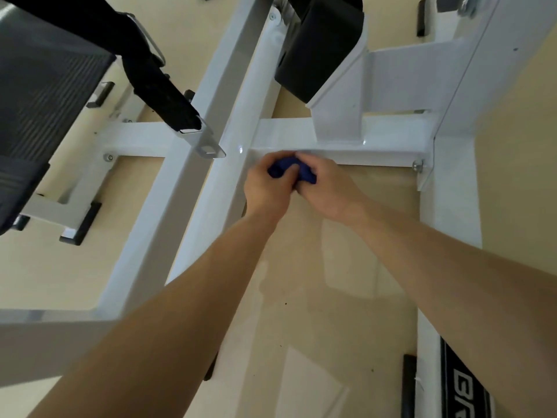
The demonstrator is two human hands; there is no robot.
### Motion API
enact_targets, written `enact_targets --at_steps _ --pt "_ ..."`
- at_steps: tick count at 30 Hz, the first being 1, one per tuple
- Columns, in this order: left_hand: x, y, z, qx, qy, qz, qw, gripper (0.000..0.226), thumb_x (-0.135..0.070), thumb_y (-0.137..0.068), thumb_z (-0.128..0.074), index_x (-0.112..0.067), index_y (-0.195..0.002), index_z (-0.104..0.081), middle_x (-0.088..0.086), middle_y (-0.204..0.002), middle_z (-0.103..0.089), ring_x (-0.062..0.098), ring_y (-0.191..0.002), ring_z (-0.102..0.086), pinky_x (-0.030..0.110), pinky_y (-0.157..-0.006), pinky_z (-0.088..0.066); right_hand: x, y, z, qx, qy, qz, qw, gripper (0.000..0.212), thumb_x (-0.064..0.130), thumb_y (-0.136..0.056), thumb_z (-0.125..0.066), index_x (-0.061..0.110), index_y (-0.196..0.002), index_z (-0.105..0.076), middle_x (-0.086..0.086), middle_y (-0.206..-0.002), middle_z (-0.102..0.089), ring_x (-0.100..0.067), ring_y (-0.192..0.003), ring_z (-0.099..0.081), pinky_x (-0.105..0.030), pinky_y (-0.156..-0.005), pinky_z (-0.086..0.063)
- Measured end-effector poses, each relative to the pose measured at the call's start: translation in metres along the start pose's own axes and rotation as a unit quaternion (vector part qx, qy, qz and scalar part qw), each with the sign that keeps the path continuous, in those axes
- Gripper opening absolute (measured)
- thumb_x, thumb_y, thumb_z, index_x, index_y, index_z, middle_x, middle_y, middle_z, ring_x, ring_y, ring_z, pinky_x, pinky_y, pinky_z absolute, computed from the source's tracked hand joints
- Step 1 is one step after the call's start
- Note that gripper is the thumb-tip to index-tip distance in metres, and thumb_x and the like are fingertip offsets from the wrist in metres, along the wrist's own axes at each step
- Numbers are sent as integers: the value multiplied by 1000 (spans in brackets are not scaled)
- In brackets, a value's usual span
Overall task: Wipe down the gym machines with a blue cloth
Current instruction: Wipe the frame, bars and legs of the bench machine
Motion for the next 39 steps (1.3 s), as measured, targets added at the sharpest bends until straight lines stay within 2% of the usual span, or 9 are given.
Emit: enact_targets --at_steps 4,7,11,15,21,26,28,31,39 --pt "-29 -38 18 -105 -119 -108 982 25 -11 -79 -55 -24 -96 -67 -3 -86 -72 13 -79 -69 36 -78 -59 2 13 3 -17 124 -12 992 55 14 -87 -52 22 -140 -42 1 -132 -52 -20 -110 -55 -36 -86 -47" --pt "-33 -62 0 -22 -161 -180 970 22 -12 -91 -50 -19 -111 -57 9 -99 -67 4 -87 -60 23 -90 -48 -2 24 8 -59 210 -22 976 46 16 -90 -49 17 -136 -48 -3 -135 -48 -24 -120 -50 -41 -93 -48" --pt "-29 -66 -16 -34 -356 -187 915 34 -37 -97 -49 -23 -128 -47 -2 -123 -59 20 -106 -57 42 -94 -49 -5 37 7 -58 212 -20 975 46 18 -92 -48 22 -138 -49 1 -140 -47 -21 -126 -48 -39 -99 -46" --pt "-13 -32 -38 37 -402 -292 867 43 -35 -99 -50 -23 -141 -44 -2 -149 -45 22 -131 -45 38 -105 -41 -20 55 20 -61 246 -49 966 40 18 -91 -48 20 -131 -54 -2 -133 -48 -25 -117 -52 -41 -93 -48" --pt "-27 -86 -34 -11 -449 -162 879 36 -40 -103 -39 -22 -132 -49 1 -130 -56 26 -113 -55 34 -85 -41 -35 64 29 -40 243 -71 967 39 21 -94 -49 23 -132 -54 3 -135 -45 -19 -117 -52 -33 -91 -46" --pt "6 -26 -57 85 -487 -273 825 41 -33 -103 -43 -17 -141 -43 5 -155 -37 25 -139 -40 39 -101 -44 -55 86 26 12 223 -115 968 35 25 -95 -52 23 -129 -57 3 -131 -48 -19 -108 -57 -38 -95 -48" --pt "23 -35 -31 35 -509 -222 831 44 -32 -105 -41 -14 -145 -38 6 -158 -31 24 -142 -35 40 -103 -44 -61 94 21 31 219 -122 967 34 26 -95 -52 23 -128 -58 3 -131 -49 -18 -106 -59 -38 -96 -48" --pt "24 -60 -7 -24 -511 -161 844 36 -28 -103 -43 -12 -136 -43 9 -146 -45 28 -129 -48 43 -91 -52 -63 96 17 35 227 -127 965 33 26 -95 -51 24 -127 -58 3 -131 -48 -18 -107 -60 -38 -97 -48" --pt "5 -17 -65 69 -486 -246 836 43 -25 -102 -48 -9 -142 -43 9 -155 -35 26 -144 -31 39 -107 -41 -52 87 10 23 205 -97 974 29 24 -97 -49 25 -125 -59 9 -127 -47 -13 -102 -58 -33 -90 -50"
Point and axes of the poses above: each hand's wrist, its own y-axis away from the middle knuckle, its own z-axis out of the back of the hand, x = y × z, the point moved 7 cm from there along -y, towards the middle knuckle
